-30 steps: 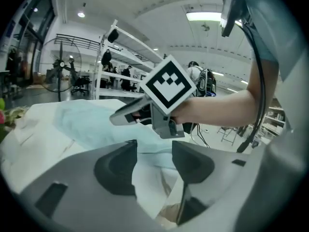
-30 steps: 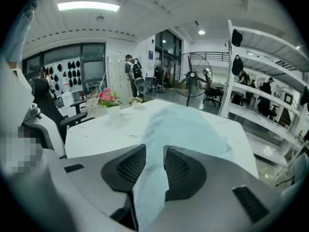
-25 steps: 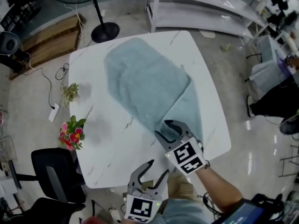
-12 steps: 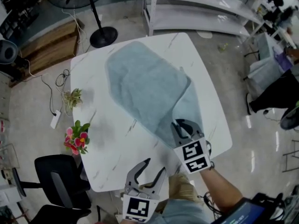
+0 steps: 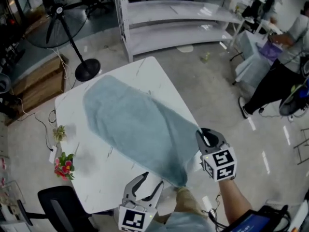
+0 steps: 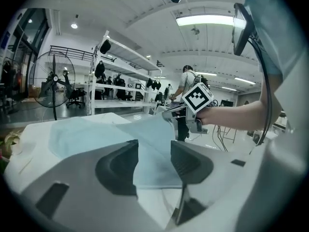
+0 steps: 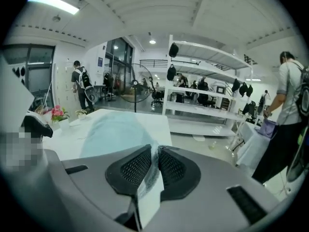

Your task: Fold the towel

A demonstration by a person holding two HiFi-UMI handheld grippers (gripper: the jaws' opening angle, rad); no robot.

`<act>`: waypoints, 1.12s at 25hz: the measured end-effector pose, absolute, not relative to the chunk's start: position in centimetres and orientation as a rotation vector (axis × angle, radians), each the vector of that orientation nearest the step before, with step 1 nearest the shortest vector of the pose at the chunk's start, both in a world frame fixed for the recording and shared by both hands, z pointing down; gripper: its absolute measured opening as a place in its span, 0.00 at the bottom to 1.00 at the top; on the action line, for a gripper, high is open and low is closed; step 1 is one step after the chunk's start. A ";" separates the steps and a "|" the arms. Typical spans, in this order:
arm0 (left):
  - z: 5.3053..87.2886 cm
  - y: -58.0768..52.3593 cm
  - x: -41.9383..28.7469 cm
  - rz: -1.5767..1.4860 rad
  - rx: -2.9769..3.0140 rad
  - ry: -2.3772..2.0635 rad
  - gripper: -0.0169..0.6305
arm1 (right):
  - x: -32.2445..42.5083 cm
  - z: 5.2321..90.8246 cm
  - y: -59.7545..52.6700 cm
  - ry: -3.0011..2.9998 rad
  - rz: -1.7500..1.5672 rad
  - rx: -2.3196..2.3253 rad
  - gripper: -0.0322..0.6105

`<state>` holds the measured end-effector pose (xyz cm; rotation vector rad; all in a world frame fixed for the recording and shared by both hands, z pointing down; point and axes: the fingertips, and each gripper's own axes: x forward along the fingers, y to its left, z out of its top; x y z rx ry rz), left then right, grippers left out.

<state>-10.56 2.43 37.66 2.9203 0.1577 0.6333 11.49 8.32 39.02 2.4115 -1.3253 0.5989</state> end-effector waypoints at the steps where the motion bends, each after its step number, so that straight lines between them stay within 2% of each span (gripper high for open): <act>1: 37.8 3.3 -10.1 0.645 2.918 0.156 0.36 | 12.6 40.0 10.2 -1.333 0.637 2.435 0.14; 7: 41.0 7.7 -7.9 0.786 2.849 0.017 0.36 | 18.6 46.9 16.4 -1.538 0.906 2.507 0.11; 14: 42.0 11.2 -5.7 0.784 2.844 -0.228 0.36 | 20.8 50.0 16.2 -1.708 0.965 2.322 0.10; 28: 39.6 13.6 -9.1 0.607 2.872 -0.768 0.36 | 18.1 43.8 11.7 -1.967 0.575 1.995 0.11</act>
